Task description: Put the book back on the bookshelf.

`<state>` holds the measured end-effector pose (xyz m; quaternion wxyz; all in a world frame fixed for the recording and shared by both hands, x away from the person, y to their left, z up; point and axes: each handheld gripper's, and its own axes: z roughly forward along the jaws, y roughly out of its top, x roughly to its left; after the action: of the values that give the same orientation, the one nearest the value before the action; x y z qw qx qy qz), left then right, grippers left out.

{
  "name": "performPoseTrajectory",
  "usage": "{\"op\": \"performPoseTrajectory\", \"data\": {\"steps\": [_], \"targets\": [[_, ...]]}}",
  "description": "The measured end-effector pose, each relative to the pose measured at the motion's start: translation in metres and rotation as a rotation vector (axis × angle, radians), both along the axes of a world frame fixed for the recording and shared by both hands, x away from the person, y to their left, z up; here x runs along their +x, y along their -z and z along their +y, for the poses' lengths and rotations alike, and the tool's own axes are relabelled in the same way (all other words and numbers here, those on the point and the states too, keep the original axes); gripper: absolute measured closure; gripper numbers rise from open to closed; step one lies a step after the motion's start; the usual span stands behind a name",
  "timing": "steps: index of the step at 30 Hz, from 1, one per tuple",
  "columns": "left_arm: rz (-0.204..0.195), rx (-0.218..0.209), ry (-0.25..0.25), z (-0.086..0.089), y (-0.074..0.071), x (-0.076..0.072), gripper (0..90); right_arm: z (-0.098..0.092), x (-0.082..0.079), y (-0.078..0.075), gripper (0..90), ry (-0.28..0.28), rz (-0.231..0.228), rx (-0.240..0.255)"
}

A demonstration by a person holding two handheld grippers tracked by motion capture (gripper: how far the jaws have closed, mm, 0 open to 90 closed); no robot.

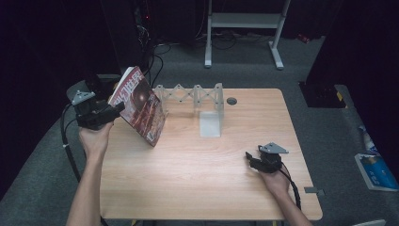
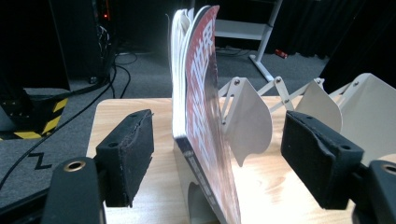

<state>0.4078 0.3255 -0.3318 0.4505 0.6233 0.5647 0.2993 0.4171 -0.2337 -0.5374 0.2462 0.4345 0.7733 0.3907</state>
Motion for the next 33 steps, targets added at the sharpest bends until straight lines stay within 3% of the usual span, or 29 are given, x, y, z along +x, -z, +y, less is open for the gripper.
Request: {"op": "performPoseTrajectory", "data": {"steps": [18,24,29,33], "targets": [[-0.015,-0.043,0.026,0.001,0.013,-0.022,24.8,0.000,0.000,0.000,34.9,0.000,0.000,0.000],[-0.012,-0.050,0.039,-0.002,0.020,-0.027,24.9,0.000,0.000,0.000,35.0,-0.001,0.001,0.000],[-0.004,-0.087,0.068,-0.007,0.026,-0.031,24.9,0.000,0.000,0.000,35.0,0.000,0.001,0.001],[-0.001,-0.072,0.093,-0.016,0.026,-0.034,24.8,0.000,0.000,0.000,35.0,-0.001,0.000,0.001]]}}
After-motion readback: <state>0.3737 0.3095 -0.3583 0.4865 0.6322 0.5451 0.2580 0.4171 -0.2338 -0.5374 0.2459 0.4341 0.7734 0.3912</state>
